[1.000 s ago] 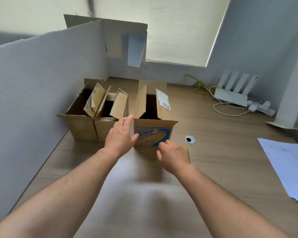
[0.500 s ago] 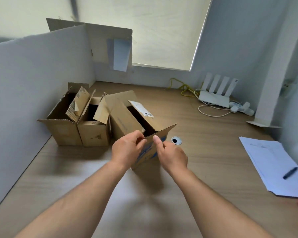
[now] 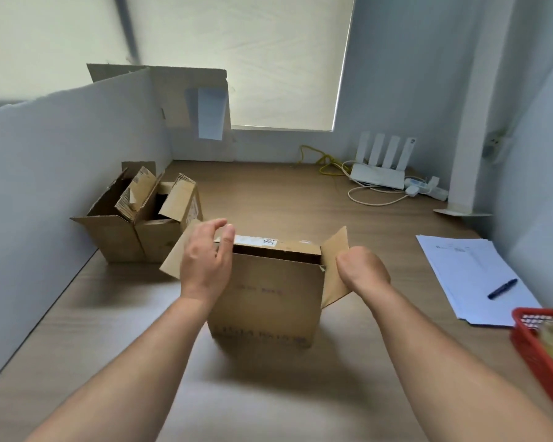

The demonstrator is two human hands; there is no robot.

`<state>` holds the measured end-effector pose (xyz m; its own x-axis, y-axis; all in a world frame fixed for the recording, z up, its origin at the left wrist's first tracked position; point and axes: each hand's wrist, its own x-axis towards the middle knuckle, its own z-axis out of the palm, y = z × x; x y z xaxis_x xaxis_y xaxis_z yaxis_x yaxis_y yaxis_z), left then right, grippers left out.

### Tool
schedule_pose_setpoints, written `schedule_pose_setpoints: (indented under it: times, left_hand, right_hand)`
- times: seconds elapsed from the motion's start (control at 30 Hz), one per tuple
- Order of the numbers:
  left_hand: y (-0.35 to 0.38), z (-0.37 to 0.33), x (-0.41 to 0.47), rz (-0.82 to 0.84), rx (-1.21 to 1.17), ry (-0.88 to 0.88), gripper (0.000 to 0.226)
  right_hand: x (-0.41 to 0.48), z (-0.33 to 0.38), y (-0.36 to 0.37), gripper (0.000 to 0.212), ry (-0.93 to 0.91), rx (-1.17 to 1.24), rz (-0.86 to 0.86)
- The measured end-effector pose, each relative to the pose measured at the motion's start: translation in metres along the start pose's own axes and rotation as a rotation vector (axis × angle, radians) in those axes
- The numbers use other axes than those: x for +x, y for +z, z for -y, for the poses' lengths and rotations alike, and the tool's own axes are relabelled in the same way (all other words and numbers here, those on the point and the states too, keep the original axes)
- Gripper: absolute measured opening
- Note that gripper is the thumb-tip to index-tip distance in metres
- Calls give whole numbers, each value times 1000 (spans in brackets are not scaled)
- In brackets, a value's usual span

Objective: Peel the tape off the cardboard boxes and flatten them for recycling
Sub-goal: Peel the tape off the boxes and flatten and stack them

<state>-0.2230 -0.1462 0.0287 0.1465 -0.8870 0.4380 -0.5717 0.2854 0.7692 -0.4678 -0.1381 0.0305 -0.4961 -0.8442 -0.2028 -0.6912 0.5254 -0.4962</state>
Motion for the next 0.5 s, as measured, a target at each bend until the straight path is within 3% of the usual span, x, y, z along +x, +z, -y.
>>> schedule_pose_setpoints:
  times: [0.1,0.2,0.27,0.33,0.4,0.5]
  left_hand:
    - [1,2,8,-100,111,-78,46]
    - [7,5,10,64,169,-318,56]
    - [9,6,7,194,169,-473,66]
    - [6,9,4,174,176,-547,72]
    - [-3,12,7,61,40,-664,79]
    - [-14,18,2,6,-531,-942,66]
  right_hand:
    - [-2,-22,-21,20,-7,-76,-60]
    - [1,-37,-30,27,-14,-116,-111]
    - [3,-42,-30,19,-40,-72,-95]
    - [3,-45,-30,20,-82,55,-37]
    - [2,-47,-32,39,-68,340,91]
    - [7,-60,-34,72,127,796,429]
